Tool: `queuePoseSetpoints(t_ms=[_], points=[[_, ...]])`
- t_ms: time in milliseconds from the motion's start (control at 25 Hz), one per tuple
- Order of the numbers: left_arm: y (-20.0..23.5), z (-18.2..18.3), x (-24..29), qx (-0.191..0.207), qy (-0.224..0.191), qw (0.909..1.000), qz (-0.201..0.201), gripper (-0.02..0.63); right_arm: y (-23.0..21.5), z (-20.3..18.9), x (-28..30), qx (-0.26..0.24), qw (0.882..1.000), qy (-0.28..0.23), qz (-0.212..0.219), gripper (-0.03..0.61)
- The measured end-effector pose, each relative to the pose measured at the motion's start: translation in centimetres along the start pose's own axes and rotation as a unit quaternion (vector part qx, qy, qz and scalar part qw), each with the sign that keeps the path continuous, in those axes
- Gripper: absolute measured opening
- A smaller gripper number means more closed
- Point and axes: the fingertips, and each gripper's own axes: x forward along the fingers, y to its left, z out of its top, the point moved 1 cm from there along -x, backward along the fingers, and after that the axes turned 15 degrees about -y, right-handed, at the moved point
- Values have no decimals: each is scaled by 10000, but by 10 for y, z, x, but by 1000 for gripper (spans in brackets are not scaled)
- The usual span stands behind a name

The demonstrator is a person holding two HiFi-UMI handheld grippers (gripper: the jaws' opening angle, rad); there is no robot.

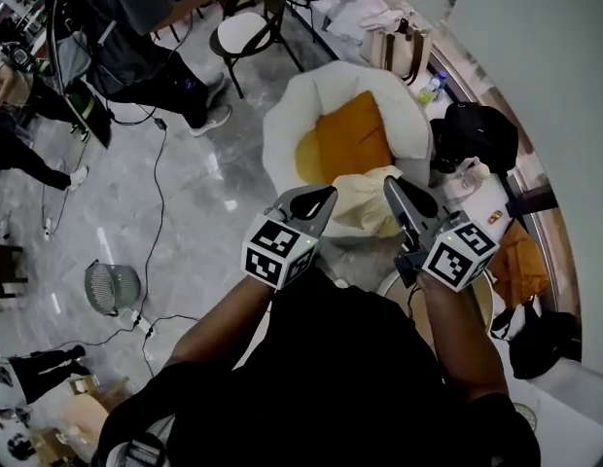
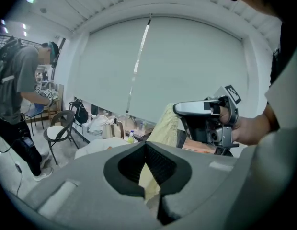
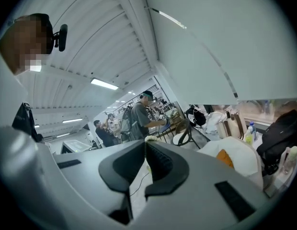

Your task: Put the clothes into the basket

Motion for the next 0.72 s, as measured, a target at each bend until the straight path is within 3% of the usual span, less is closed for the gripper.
queuePoseSetpoints(t_ms=[400, 720], points=[[-17, -17, -98, -154, -147, 9935, 1121, -6, 71, -41, -23, 194, 9938, 372, 1026, 28], [-1, -15, -196, -157, -346, 9759, 2149, -6, 152, -77, -6, 199, 9769, 812, 1965, 28]])
